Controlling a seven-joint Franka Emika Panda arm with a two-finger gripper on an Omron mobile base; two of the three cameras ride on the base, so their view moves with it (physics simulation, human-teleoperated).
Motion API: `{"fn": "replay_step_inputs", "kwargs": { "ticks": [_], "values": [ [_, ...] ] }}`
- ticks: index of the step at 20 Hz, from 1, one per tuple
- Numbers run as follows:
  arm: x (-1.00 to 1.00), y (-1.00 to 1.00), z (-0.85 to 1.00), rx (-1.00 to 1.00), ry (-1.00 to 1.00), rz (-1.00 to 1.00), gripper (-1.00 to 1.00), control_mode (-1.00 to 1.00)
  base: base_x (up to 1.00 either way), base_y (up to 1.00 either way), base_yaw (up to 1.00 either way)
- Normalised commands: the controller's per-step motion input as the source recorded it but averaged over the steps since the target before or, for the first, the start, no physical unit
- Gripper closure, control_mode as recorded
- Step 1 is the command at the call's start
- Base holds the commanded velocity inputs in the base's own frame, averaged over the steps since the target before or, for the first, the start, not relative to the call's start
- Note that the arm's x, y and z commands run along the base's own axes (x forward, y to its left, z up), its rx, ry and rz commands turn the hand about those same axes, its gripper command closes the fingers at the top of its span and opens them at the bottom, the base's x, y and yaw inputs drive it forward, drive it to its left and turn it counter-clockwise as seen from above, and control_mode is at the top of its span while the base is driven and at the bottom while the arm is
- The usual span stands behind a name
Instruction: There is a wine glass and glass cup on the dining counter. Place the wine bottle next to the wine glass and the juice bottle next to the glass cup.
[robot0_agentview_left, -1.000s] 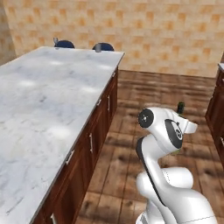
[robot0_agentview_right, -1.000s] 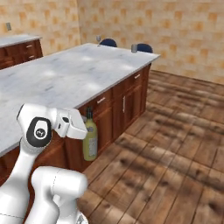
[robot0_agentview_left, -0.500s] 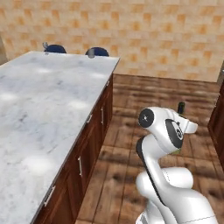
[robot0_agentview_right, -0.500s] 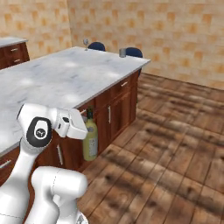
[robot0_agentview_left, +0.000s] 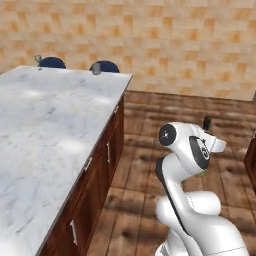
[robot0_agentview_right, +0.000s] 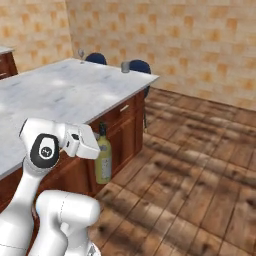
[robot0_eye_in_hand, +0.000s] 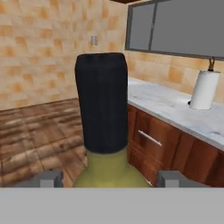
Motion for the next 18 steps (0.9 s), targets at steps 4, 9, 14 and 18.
{"fn": "replay_step_inputs", "kwargs": {
  "ticks": [4, 9, 14, 18],
  "values": [
    [0.0, 0.0, 0.0, 0.0, 0.0, 0.0, 1.0, 1.0, 0.94, -0.21, 0.0],
    [0.0, 0.0, 0.0, 0.0, 0.0, 0.0, 1.0, 1.0, 0.94, -0.24, 0.0],
    [0.0, 0.0, 0.0, 0.0, 0.0, 0.0, 1.0, 1.0, 0.94, -0.24, 0.0],
    [0.0, 0.0, 0.0, 0.0, 0.0, 0.0, 1.0, 1.0, 0.92, -0.24, 0.0]
  ]
}}
